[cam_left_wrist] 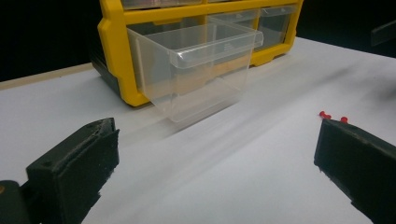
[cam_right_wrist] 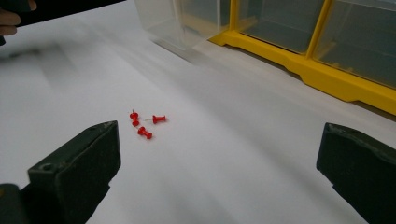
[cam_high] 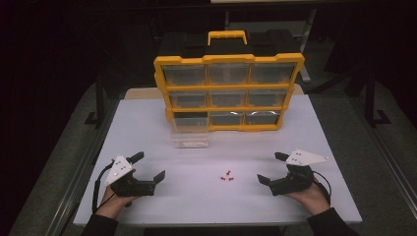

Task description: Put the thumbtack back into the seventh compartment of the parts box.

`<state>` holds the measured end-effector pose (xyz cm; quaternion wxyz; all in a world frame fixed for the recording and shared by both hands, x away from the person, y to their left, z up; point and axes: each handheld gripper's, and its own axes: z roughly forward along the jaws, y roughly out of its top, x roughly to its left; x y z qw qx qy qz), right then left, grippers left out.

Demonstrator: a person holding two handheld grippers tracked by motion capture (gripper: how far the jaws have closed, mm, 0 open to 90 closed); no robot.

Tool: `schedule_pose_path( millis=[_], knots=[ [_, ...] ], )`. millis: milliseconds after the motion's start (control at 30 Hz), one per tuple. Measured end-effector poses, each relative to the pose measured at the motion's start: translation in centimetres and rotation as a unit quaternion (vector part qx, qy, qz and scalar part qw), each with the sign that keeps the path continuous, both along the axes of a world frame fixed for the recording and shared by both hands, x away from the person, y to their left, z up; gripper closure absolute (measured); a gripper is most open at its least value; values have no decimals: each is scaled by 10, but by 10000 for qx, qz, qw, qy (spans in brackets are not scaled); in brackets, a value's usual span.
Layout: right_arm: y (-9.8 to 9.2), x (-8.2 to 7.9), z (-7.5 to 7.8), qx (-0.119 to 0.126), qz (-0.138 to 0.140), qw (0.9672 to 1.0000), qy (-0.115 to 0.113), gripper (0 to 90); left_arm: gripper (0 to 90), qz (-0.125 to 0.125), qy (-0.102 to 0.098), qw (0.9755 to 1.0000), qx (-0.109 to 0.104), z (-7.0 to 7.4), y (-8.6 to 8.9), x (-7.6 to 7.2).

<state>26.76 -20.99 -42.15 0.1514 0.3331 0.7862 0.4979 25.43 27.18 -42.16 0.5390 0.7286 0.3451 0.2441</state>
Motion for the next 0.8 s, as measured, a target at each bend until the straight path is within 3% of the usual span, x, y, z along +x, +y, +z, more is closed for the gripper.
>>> schedule_pose_path(
  millis=[400,800],
  knots=[
    [8,5,8,-178,273,9993,182,2,0,-27,-2,10000,41,-1,-2,0],
    [20,12,12,-343,613,9967,396,95,0,-64,3,10000,27,-1,-2,0]
  ],
)
